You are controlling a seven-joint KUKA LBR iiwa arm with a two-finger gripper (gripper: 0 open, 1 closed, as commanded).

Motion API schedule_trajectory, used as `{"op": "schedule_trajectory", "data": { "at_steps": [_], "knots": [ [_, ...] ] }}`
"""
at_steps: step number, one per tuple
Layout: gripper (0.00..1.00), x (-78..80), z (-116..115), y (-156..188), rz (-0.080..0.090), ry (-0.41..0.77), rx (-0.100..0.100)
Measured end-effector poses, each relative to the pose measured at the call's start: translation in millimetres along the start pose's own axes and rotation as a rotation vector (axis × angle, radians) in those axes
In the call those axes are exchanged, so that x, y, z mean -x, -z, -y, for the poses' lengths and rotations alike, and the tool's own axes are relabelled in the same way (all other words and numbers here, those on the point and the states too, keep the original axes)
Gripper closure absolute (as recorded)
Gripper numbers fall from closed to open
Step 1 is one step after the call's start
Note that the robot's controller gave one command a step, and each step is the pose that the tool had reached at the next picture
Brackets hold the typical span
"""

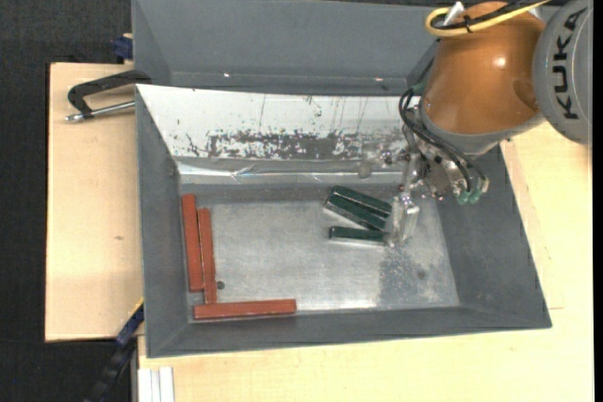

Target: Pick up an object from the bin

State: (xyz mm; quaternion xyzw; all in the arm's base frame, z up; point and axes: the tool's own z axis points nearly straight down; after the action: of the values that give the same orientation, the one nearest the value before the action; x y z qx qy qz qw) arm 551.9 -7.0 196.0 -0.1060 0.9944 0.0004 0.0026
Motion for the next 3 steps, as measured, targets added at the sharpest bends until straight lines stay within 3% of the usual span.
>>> {"op": "schedule_trajectory", "data": {
  "at_steps": [1,2,3],
  "knots": [
    [0.0,0.0,0.0,0.0,0.0,0.0,0.0],
    [0.0,3.3,2.9,-40.5,0.007,0.03,-0.002],
    [1.0,-35.4,-3.8,-124.5,-0.002,-0.072,0.0]
  ]
}}
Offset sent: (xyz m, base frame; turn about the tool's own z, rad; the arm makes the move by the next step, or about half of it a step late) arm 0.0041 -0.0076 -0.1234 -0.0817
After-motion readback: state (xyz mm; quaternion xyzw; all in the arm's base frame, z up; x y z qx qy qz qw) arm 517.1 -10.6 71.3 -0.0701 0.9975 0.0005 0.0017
